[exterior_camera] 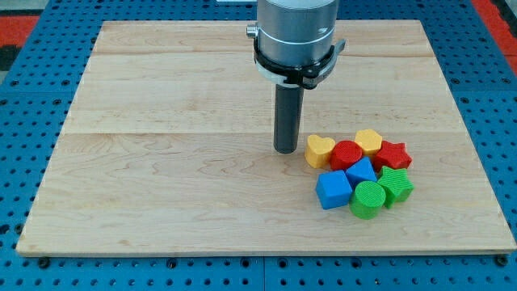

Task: Move the arm to the right of the red star

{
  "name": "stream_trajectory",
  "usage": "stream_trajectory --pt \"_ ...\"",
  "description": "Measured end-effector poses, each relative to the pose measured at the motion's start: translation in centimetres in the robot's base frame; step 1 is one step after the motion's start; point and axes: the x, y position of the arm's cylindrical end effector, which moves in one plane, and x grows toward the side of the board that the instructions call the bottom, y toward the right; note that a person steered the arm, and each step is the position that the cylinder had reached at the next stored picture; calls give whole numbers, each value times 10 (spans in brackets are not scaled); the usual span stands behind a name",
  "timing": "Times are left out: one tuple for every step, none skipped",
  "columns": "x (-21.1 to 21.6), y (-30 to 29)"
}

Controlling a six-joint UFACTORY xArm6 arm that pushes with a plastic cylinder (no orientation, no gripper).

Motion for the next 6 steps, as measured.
stream_trajectory --pt "0 0" --pt "0 2" --pt "0 2" --pt "-36 -2" --pt "-58 -5" --pt "-65 71"
